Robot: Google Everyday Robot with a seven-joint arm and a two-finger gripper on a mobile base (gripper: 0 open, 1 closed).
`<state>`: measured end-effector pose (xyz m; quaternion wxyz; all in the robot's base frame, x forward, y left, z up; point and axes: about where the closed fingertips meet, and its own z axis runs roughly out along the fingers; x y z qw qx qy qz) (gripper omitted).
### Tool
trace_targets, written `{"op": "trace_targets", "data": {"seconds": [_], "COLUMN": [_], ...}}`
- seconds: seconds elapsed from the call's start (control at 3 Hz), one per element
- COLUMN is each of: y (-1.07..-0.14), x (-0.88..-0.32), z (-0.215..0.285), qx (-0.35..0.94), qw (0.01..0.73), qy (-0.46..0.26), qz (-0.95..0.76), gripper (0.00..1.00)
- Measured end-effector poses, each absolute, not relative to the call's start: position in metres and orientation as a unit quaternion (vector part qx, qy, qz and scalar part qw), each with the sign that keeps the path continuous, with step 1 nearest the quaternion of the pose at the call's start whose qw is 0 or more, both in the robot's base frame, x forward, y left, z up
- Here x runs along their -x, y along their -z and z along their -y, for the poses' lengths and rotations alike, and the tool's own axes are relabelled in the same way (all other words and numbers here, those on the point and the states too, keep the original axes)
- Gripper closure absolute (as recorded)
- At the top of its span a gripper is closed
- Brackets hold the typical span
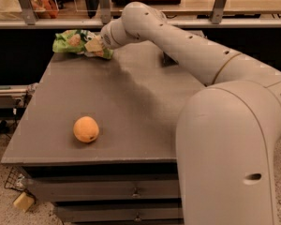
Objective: Move green rice chip bag near orange
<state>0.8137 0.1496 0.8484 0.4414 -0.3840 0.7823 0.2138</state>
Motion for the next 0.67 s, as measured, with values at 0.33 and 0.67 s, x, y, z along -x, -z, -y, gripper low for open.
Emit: {"op": "trace_targets", "data": {"seconds": [0.33,0.67], "y": [-0.8482,-0.8433], "x": [-0.8137,-0.8146], "z": [-0.1497,-0.1525], "qx": [0.384,0.385], "qw": [0.441,0.436], "qy": [-0.214,-0.218], "qz": [-0.782,-0.784], "gripper": [0.22,0.01]}}
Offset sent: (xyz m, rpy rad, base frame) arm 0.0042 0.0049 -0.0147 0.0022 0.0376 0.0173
